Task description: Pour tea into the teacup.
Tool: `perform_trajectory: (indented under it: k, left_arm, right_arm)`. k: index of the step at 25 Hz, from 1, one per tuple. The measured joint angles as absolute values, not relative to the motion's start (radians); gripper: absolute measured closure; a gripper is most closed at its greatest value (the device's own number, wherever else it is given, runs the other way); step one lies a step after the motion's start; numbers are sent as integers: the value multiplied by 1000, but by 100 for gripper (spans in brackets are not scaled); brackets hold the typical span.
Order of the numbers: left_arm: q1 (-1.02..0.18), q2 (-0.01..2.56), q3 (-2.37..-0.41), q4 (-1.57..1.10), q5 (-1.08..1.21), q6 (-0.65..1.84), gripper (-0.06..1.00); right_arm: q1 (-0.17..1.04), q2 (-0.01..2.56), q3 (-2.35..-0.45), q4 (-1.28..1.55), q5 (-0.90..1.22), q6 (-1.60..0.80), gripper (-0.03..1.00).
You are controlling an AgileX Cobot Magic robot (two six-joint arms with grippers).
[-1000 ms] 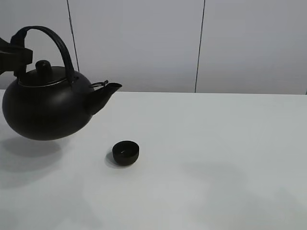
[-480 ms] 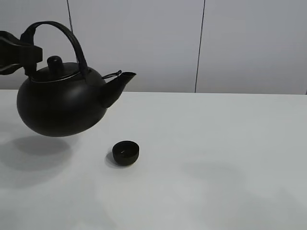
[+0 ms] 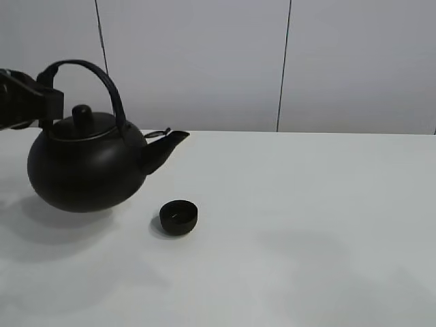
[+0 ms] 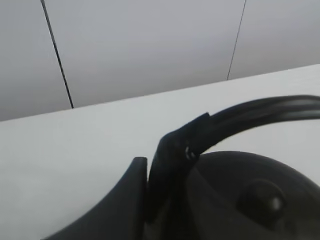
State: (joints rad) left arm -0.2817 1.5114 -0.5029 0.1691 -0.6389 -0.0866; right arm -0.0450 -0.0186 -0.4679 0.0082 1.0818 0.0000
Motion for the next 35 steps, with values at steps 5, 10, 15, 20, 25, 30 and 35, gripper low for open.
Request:
perform_trajectory:
  k: [5,10,15,20,25,30,35]
  left_arm:
    - [-282,1619,-503,154,-719,-34,82]
    - [-265,1630,-503,145,-757,52,82]
    - [-229,1630,-504,129,-763,81,82]
    - [-227,1630,-505,134,-763,82,82]
    - [-227,1631,-505,137,-779,82,82]
    - [-227,1631,-507,135,-791,82,82]
    - [-227,1633,-507,135,-792,81,82]
  right_arm:
    - [-45,-19,-468,8,1082,0,45]
    - [-45,-19,-468,8,1081,0,45]
    - [-45,-19,-468,8,1082,0,45]
    - [-45,-19,-468,8,1082,0,45]
    - [-45,-19,-468,8,1082,0,45]
    - [-45,-19,-468,8,1082,0,45]
    - [-45,-19,-468,8,1082,0,45]
